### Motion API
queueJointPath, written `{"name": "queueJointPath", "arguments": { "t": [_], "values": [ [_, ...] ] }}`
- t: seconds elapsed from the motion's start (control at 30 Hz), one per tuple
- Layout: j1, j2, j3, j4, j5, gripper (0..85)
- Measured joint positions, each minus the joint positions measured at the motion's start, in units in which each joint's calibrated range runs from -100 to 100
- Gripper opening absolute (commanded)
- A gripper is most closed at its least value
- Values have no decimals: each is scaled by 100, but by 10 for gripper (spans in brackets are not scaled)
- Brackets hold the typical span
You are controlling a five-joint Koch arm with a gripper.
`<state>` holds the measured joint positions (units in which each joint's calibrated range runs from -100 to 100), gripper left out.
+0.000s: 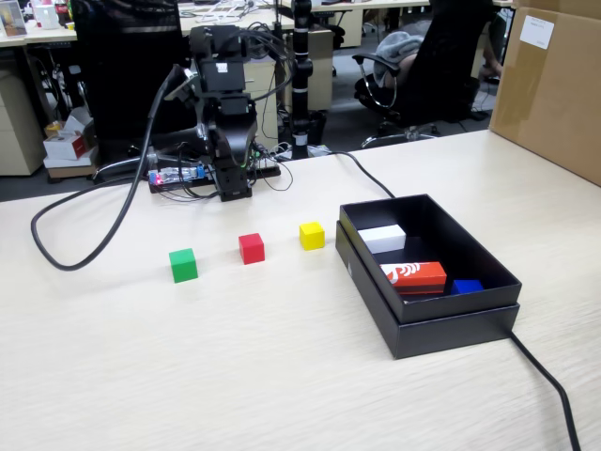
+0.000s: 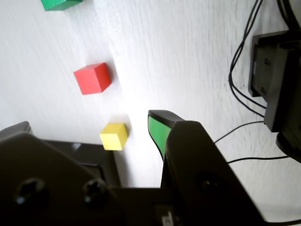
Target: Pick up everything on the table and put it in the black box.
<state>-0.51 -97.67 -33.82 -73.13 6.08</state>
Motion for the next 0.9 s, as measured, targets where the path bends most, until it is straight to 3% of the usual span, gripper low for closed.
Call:
{"name": "queueJointPath", "arguments": {
  "t": [0.13, 0.33, 0.9],
  "values": [
    [-288, 168, 100, -62, -137, 476],
    [-923, 1191, 520, -62, -733, 477],
    [-1499, 4893, 2090, -62, -1026, 483]
  ]
}}
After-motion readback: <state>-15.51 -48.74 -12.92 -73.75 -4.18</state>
